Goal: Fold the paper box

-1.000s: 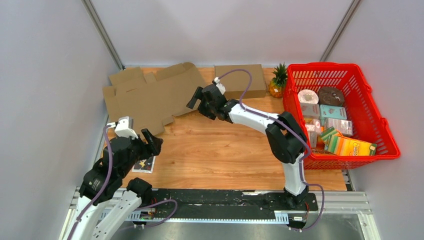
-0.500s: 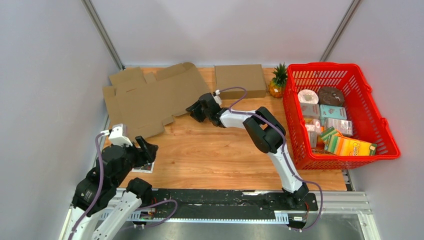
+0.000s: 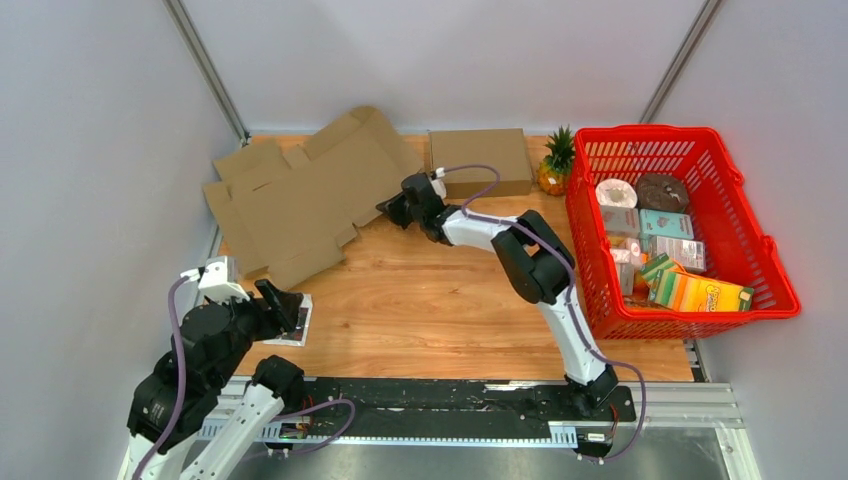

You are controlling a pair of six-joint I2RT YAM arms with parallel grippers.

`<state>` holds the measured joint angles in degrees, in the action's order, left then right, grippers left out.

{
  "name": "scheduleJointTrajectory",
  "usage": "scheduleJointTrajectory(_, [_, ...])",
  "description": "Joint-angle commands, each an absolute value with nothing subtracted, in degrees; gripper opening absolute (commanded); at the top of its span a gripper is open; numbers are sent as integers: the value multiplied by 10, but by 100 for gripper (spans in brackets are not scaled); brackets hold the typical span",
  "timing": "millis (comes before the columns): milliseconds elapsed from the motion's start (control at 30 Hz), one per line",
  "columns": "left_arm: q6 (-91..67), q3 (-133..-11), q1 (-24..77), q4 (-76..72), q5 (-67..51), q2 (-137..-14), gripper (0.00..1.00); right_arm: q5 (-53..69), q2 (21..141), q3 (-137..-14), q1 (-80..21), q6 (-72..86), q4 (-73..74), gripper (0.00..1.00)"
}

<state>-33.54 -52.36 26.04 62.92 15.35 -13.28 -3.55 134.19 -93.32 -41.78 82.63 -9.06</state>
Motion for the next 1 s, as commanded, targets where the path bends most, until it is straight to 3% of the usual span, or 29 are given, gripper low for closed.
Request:
scheduleJointTrajectory(0, [-320, -553, 257, 598, 143, -145, 78, -23, 1219, -969, -372, 797, -77, 0])
scheduleJointTrajectory(233, [-316, -581, 257, 556, 85, -189, 78, 47, 1049, -955, -295, 719, 50, 0])
scheduleJointTrajectory(367, [-314, -575, 257, 519, -10, -231, 80, 32, 922, -827, -267, 747, 83, 0])
scheduleJointTrajectory(433, [-328, -568, 257, 502, -49, -261, 80, -40, 870, -743, -287, 761, 95, 3])
scheduleJointTrajectory(567, [-359, -541, 257, 484, -30, -255, 81, -272, 752, -601, -410, 766, 84, 34])
scheduleJointTrajectory(600, [-369, -529, 257, 486, -26, -245, 81, -286, 752, -587, -453, 767, 92, 34])
scheduleJointTrajectory(633, [-373, -524, 257, 490, -12, -240, 85, -274, 756, -577, -468, 768, 96, 35])
scheduleJointTrajectory(767, [-402, -505, 257, 540, 34, -228, 100, -166, 759, -526, -555, 716, 102, 57])
scheduleJointTrajectory(800, [-413, -495, 257, 551, 35, -229, 100, -151, 744, -526, -570, 700, 126, 68])
scheduleJointTrajectory(867, [-439, -480, 257, 569, 29, -242, 100, -103, 721, -526, -591, 582, 153, 77])
scheduleJointTrajectory(933, [-463, -463, 257, 570, 12, -254, 100, -72, 682, -536, -592, 502, 187, 95])
scheduleJointTrajectory(967, [-488, -444, 257, 562, 10, -266, 100, -73, 672, -545, -585, 432, 231, 98])
